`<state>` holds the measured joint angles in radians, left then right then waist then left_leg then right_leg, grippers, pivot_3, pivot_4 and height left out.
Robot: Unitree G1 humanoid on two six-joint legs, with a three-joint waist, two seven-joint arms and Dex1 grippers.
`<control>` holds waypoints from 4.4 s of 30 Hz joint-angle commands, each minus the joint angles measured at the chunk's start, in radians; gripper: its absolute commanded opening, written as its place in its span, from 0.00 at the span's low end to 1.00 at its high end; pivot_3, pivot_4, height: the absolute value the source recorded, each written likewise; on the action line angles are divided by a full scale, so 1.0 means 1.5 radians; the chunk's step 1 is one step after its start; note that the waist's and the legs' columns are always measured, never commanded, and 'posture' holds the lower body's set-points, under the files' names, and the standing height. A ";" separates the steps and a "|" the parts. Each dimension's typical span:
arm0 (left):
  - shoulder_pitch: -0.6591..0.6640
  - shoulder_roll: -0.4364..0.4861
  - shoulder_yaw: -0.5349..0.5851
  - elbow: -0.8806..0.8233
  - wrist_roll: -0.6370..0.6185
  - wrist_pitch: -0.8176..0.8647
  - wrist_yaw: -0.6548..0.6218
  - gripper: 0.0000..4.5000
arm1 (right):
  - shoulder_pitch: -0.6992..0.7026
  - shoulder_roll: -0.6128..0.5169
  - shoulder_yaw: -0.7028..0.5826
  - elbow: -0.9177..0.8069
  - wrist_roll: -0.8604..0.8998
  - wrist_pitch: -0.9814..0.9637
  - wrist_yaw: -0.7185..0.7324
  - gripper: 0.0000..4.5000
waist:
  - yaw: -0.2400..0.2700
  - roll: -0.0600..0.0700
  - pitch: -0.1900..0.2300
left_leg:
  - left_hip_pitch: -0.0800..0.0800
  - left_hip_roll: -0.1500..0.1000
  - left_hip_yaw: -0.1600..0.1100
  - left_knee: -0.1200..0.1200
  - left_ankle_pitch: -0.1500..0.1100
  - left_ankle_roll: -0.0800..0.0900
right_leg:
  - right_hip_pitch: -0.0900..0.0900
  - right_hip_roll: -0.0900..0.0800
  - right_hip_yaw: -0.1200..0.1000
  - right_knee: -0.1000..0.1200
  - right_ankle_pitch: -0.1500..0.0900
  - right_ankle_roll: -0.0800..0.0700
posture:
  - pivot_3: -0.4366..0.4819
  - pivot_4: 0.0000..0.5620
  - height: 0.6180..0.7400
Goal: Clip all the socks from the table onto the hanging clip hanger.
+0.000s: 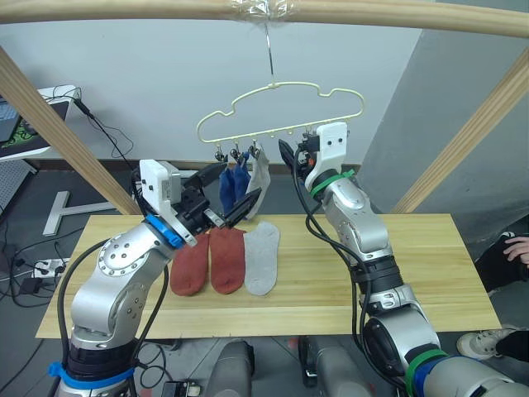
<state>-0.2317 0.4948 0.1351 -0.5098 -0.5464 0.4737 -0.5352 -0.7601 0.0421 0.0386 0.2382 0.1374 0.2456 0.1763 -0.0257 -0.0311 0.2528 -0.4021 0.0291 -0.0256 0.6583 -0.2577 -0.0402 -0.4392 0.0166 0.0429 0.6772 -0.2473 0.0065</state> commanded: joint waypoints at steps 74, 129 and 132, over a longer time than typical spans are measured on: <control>-0.030 -0.251 -0.212 0.513 0.303 -0.220 -0.015 0.00 | 0.022 -0.053 -0.037 -0.113 0.040 0.129 0.017 0.00 | -0.005 0.000 0.000 | 0.000 0.000 0.001 0.001 0.000 0.000 | 0.000 0.000 -0.001 0.001 0.000 0.000 | 0.47 0.43 1.00; -0.089 -0.305 -0.185 0.335 0.251 -0.310 0.058 0.00 | -0.019 -0.037 -0.266 -0.288 0.430 0.592 -0.146 0.99 | -0.005 0.000 0.000 | -0.005 -0.001 0.000 0.001 0.000 0.000 | -0.002 0.000 -0.002 -0.001 0.000 0.001 | 0.46 0.39 1.00; -0.094 -0.302 -0.185 0.342 0.250 -0.301 0.056 0.11 | -0.005 -0.075 -0.229 -0.318 0.425 0.604 -0.116 1.00 | -0.006 0.000 0.000 | -0.005 -0.001 0.000 0.001 0.000 0.000 | -0.002 0.000 -0.002 -0.001 0.000 0.001 | 0.46 0.41 1.00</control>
<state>-0.3590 0.0403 -0.1412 0.0127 -0.1712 0.0214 -0.4477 -0.7632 -0.0439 -0.3323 -0.1637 0.7589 1.1544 -0.0376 -0.0340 -0.0312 0.2526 -0.4095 0.0272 -0.0254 0.6605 -0.2577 -0.0398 -0.4421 0.0169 0.0405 0.6747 -0.2467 0.0076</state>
